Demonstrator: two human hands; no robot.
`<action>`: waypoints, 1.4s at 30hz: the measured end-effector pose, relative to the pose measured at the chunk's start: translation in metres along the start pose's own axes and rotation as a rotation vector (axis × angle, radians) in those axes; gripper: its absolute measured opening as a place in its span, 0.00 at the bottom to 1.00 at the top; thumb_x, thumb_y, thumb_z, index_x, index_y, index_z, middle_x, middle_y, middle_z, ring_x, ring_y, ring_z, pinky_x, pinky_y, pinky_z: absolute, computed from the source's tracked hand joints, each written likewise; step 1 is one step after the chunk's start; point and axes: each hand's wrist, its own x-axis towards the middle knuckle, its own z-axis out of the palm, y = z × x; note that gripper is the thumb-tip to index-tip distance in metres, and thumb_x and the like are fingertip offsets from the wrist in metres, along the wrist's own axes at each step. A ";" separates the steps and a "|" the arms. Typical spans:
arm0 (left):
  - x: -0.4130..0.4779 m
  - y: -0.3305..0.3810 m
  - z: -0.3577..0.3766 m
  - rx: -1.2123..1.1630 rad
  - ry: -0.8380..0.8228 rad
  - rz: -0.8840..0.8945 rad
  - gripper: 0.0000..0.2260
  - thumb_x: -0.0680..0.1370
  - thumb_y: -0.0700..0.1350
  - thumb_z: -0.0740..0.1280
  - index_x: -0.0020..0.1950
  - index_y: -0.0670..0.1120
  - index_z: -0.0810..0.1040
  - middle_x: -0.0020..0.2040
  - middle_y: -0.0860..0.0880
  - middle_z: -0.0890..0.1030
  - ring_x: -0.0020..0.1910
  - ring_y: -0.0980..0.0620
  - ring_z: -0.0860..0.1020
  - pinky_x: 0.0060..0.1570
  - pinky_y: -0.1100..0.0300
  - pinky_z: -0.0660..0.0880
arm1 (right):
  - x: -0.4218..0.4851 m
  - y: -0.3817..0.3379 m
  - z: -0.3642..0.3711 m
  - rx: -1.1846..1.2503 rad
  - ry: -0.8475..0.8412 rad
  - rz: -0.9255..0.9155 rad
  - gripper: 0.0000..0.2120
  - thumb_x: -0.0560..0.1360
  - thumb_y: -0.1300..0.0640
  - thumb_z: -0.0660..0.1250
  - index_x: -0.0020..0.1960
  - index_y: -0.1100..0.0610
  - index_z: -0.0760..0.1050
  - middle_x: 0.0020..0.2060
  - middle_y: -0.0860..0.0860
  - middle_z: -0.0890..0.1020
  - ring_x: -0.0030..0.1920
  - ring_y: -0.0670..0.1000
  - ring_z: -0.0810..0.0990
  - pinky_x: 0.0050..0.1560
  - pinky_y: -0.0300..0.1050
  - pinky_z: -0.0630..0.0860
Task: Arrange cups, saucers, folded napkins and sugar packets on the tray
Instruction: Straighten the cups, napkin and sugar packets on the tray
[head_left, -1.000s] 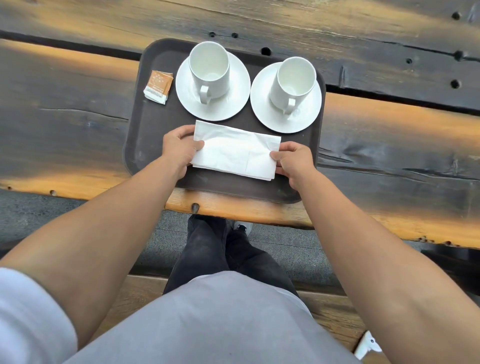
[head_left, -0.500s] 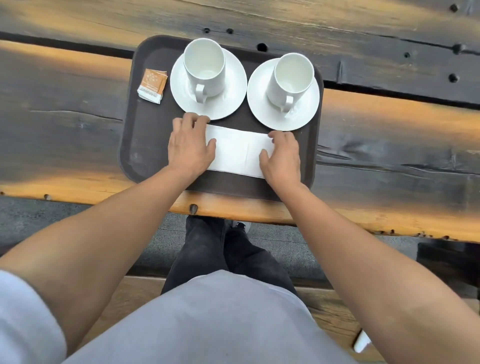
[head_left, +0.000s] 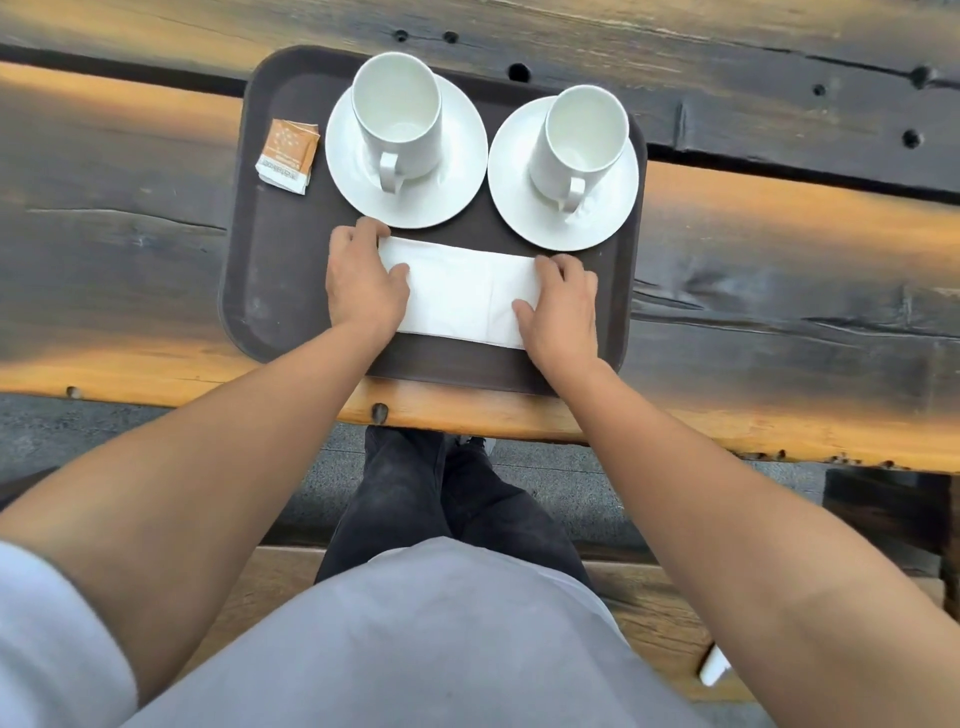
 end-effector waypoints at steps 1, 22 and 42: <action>0.002 0.000 -0.001 -0.030 0.007 -0.038 0.15 0.76 0.41 0.69 0.63 0.46 0.74 0.59 0.46 0.75 0.54 0.49 0.75 0.53 0.60 0.70 | 0.003 0.000 -0.001 0.061 0.008 0.049 0.21 0.76 0.59 0.67 0.68 0.59 0.70 0.66 0.54 0.71 0.66 0.57 0.67 0.59 0.47 0.70; 0.007 -0.005 -0.002 -0.178 0.017 -0.212 0.10 0.77 0.43 0.70 0.57 0.47 0.76 0.37 0.56 0.74 0.59 0.47 0.76 0.50 0.59 0.71 | 0.027 0.001 -0.012 0.510 0.107 0.426 0.10 0.73 0.67 0.64 0.46 0.53 0.74 0.48 0.53 0.82 0.45 0.48 0.77 0.35 0.26 0.65; -0.015 -0.035 0.005 0.797 -0.387 0.388 0.38 0.81 0.65 0.45 0.81 0.42 0.37 0.82 0.43 0.38 0.81 0.42 0.39 0.79 0.45 0.47 | -0.015 0.007 0.024 -0.391 -0.297 -0.220 0.37 0.81 0.37 0.43 0.79 0.57 0.34 0.79 0.56 0.34 0.79 0.58 0.34 0.78 0.61 0.40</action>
